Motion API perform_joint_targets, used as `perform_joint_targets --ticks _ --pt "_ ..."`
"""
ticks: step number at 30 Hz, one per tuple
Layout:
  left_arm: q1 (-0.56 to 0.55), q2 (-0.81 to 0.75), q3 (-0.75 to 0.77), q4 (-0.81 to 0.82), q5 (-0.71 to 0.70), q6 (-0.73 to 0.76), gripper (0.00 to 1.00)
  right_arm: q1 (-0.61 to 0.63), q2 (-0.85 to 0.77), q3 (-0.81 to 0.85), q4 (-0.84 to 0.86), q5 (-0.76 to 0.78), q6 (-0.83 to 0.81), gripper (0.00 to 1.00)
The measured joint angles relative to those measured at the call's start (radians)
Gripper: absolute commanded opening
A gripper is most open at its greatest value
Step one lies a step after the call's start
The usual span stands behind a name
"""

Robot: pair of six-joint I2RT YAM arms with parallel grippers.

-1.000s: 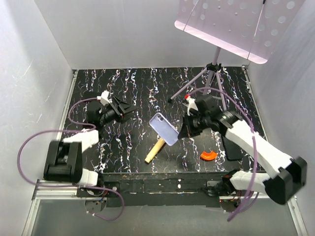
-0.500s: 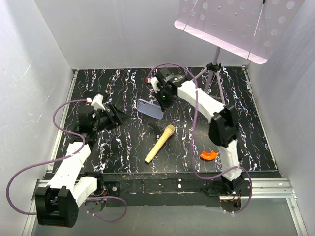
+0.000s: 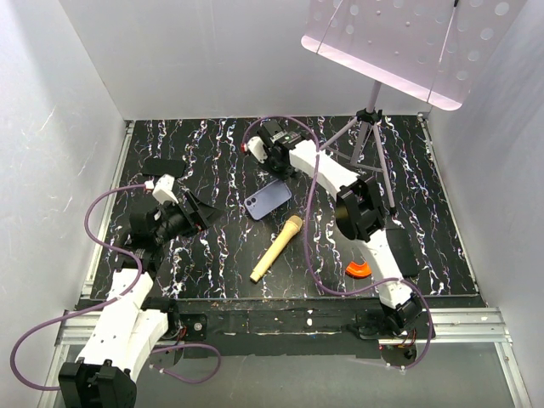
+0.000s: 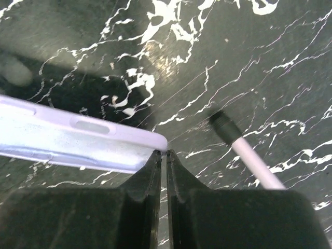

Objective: Take the phone out of the phone case
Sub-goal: Place the phone case at the center of the board.

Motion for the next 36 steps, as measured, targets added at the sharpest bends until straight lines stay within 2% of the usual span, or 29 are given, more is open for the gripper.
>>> perform_joint_targets --ticks 2,5,9,12,14,20,23,25,30,36 --pt "0.0 0.005 0.0 -0.005 -0.001 -0.003 0.74 -0.001 0.017 0.009 0.018 0.021 -0.022 0.11" --pt "0.0 0.014 0.0 -0.013 -0.001 -0.006 0.74 -0.007 0.049 0.038 0.032 0.024 -0.029 0.01" --pt "0.0 0.029 0.0 -0.017 -0.002 -0.009 0.74 -0.017 0.06 0.054 0.051 -0.013 0.013 0.01" --pt "0.0 0.039 0.0 -0.016 -0.005 -0.01 0.75 -0.03 0.06 0.071 0.066 -0.026 0.073 0.26" --pt "0.0 0.05 0.0 -0.017 -0.005 -0.01 0.76 -0.039 0.053 0.076 0.063 -0.045 0.127 0.34" --pt "0.0 0.063 0.0 -0.021 -0.022 -0.01 0.78 -0.051 -0.076 -0.047 0.039 -0.142 0.404 0.36" --pt "0.0 0.082 0.003 -0.02 -0.031 -0.008 0.81 -0.028 -0.16 -0.136 0.05 -0.145 0.595 0.45" --pt "0.0 0.101 0.014 -0.021 -0.035 -0.006 0.84 0.002 -0.171 -0.143 0.059 -0.137 0.678 0.47" --pt "0.0 0.11 0.033 -0.02 -0.034 -0.006 0.88 0.085 -0.114 -0.109 0.074 -0.095 0.776 0.6" --pt "0.0 0.111 0.054 -0.02 -0.025 -0.005 0.91 0.119 -0.045 -0.135 0.119 -0.044 0.795 0.58"
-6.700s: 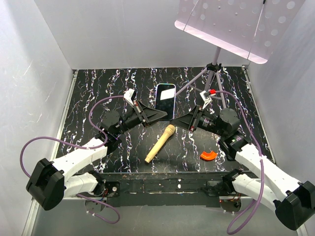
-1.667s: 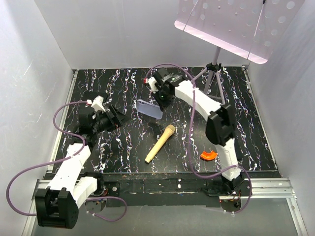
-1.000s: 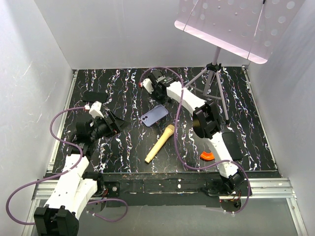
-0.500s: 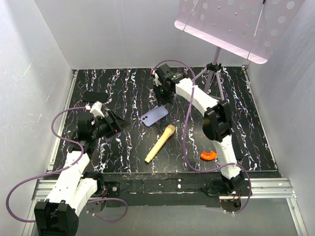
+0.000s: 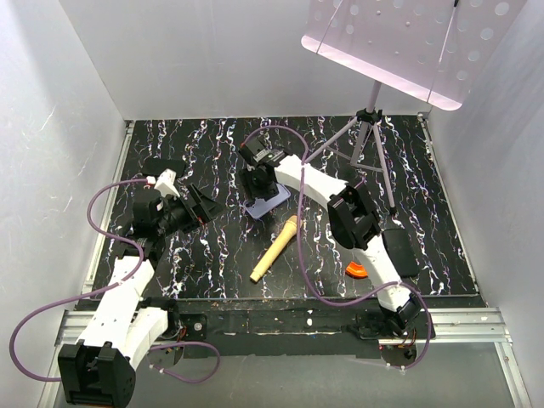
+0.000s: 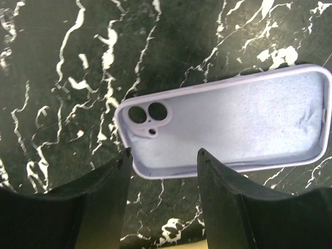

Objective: Take the phone out of the phone case
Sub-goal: Place the phone case at the center of the board.

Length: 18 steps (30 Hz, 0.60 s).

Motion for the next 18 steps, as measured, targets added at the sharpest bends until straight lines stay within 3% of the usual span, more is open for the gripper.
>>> perform_joint_targets --ticks 6,10,13,18 --pt "0.0 0.0 0.003 -0.001 0.001 0.002 0.89 -0.003 0.071 0.027 0.027 0.055 0.011 0.57" --pt "0.0 0.002 0.004 -0.001 0.004 0.001 0.86 -0.009 0.17 0.209 0.029 0.054 0.007 0.59" --pt "0.0 0.015 0.006 -0.002 0.012 -0.002 0.81 -0.018 0.225 0.293 0.044 0.021 0.002 0.61" --pt "0.0 0.087 0.024 -0.007 0.035 -0.005 0.78 -0.063 0.228 0.29 0.111 -0.092 0.028 0.62"
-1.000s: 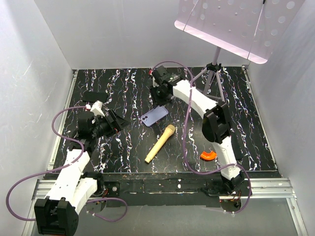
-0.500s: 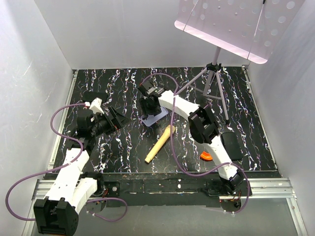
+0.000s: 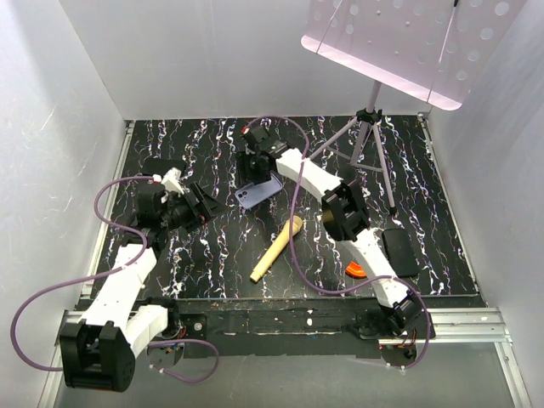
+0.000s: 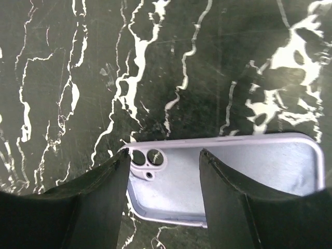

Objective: Take the phone out of the phone case
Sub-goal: Place the phone case at the center of the board.

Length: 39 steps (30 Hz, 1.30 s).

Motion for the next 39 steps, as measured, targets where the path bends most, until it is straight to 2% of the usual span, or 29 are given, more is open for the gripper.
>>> perform_joint_targets --ticks 4,6,9,11,18,24,27,31,34,39 --pt "-0.014 0.114 0.035 0.0 -0.001 0.009 0.76 -0.052 -0.091 -0.127 0.043 -0.093 0.037 0.64" --pt "-0.039 0.195 0.069 0.0 -0.005 0.017 0.7 -0.076 -0.184 -0.222 0.046 -0.122 0.044 0.64" --pt "-0.089 0.368 0.153 0.012 -0.033 0.024 0.59 -0.094 -0.4 -0.383 0.043 -0.152 0.039 0.64" --pt "-0.11 0.428 0.181 0.013 -0.052 0.022 0.53 -0.092 -0.555 -0.476 0.05 -0.155 0.032 0.64" --pt "-0.167 0.663 0.3 0.022 -0.192 -0.018 0.52 -0.079 -1.159 -0.977 0.132 -0.134 0.031 0.64" --pt "-0.196 0.828 0.373 0.022 -0.256 -0.05 0.48 -0.109 -1.433 -1.316 0.135 -0.076 0.06 0.64" --pt "-0.198 0.87 0.414 0.023 -0.27 -0.057 0.35 -0.117 -1.529 -1.395 0.086 -0.026 0.067 0.63" --pt "-0.198 0.954 0.509 0.003 -0.296 -0.038 0.18 -0.122 -1.666 -1.418 0.037 0.05 0.068 0.63" --pt "-0.198 1.029 0.605 -0.018 -0.295 -0.014 0.11 -0.122 -1.735 -1.423 0.029 0.088 0.069 0.63" --pt "-0.201 1.1 0.735 -0.103 -0.329 0.058 0.06 -0.124 -1.798 -1.482 0.006 0.132 0.089 0.63"
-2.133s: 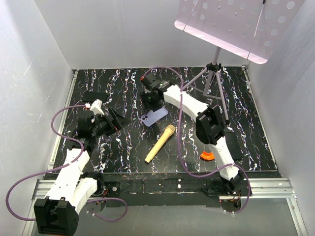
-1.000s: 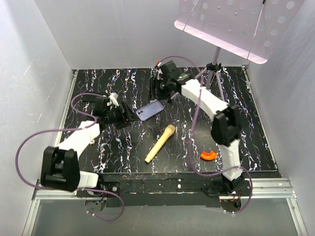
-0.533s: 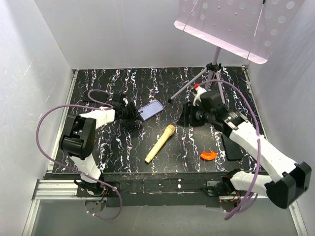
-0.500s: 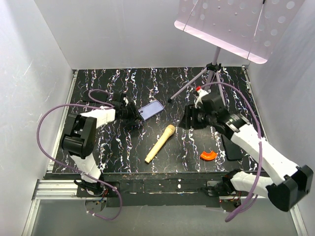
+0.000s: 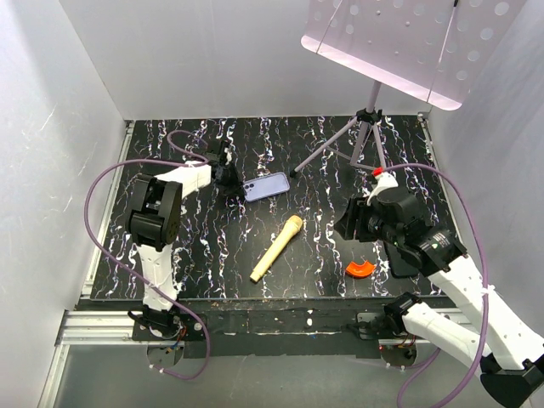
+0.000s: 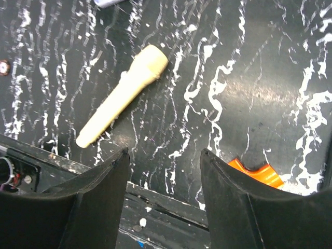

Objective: Take the phone out of the phone case
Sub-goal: Place the phone case at the center of the board.

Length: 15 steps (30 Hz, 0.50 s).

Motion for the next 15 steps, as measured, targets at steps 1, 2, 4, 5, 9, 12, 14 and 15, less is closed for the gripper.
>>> perform_joint_targets --ticks 1,2,4,5,9,12,14,15 --pt "-0.003 0.01 0.021 -0.023 -0.01 0.018 0.04 -0.002 -0.003 -0.013 -0.005 0.003 0.005 0.63" --pt "-0.007 0.021 0.049 -0.047 -0.023 0.041 0.02 -0.003 -0.004 -0.027 -0.01 0.008 0.01 0.63" --pt "-0.011 0.048 0.104 -0.09 -0.046 0.084 0.0 -0.003 -0.007 -0.05 -0.016 0.014 0.024 0.63" --pt "-0.011 0.068 0.141 -0.116 -0.054 0.11 0.0 -0.004 -0.008 -0.056 -0.02 0.014 0.028 0.63" --pt "-0.01 0.113 0.224 -0.167 -0.077 0.179 0.0 -0.004 -0.02 -0.062 -0.031 0.018 0.043 0.63" --pt "-0.011 0.134 0.271 -0.203 -0.095 0.222 0.0 -0.004 -0.029 -0.062 -0.039 0.021 0.051 0.63" --pt "-0.011 0.142 0.289 -0.215 -0.122 0.241 0.0 -0.004 -0.03 -0.062 -0.041 0.022 0.054 0.63" --pt "-0.011 0.142 0.292 -0.217 -0.138 0.248 0.0 -0.004 -0.03 -0.063 -0.04 0.022 0.057 0.63"
